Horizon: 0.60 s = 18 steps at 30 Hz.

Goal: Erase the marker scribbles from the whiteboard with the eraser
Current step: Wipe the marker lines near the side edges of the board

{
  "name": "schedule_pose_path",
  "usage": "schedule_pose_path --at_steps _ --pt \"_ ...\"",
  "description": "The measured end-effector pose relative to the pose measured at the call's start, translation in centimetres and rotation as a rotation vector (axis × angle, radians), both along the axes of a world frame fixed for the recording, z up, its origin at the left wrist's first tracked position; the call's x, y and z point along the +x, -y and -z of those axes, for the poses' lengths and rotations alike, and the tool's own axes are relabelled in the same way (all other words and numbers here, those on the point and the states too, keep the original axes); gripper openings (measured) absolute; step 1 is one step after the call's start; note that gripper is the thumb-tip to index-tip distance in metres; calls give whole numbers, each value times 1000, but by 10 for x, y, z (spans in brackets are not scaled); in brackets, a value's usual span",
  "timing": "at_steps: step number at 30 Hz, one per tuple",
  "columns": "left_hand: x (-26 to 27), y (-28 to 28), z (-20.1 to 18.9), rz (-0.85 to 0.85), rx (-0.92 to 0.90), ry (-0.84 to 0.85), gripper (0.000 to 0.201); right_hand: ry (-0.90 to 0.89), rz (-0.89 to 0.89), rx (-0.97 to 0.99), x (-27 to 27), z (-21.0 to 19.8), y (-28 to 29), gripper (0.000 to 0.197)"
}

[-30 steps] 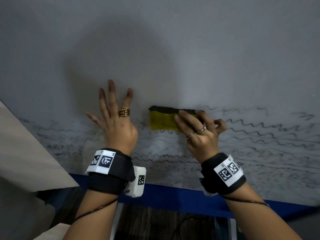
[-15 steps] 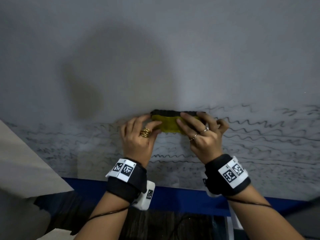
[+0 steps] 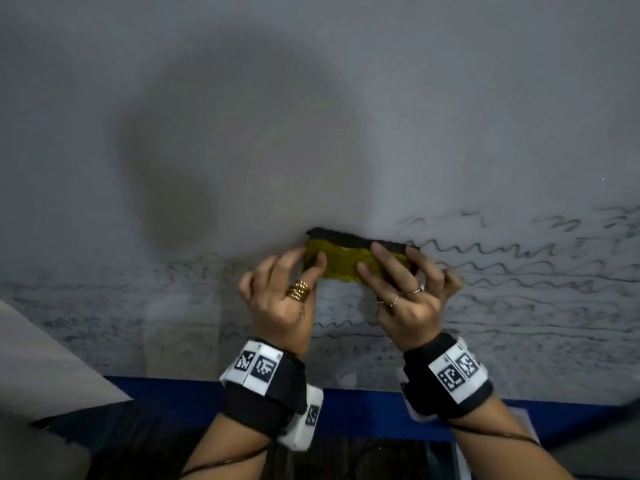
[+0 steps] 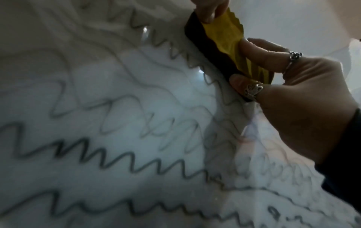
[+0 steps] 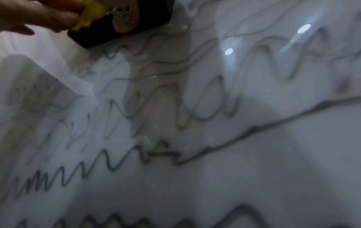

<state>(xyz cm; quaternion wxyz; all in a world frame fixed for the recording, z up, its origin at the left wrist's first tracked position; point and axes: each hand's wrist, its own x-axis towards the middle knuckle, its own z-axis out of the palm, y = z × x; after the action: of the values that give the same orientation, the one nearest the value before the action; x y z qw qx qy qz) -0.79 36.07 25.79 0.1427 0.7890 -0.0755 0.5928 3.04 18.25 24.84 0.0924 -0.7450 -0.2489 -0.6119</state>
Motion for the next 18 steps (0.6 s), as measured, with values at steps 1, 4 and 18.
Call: schedule_pose_path --at_steps 1,4,18 --pt "-1 2 3 -18 -1 -29 17 -11 -1 -33 0 -2 5 46" --pt "1 3 -6 -59 18 -65 12 -57 -52 -120 0 -28 17 47" --pt "21 27 -112 82 174 -187 42 -79 64 -101 4 -22 34 41"
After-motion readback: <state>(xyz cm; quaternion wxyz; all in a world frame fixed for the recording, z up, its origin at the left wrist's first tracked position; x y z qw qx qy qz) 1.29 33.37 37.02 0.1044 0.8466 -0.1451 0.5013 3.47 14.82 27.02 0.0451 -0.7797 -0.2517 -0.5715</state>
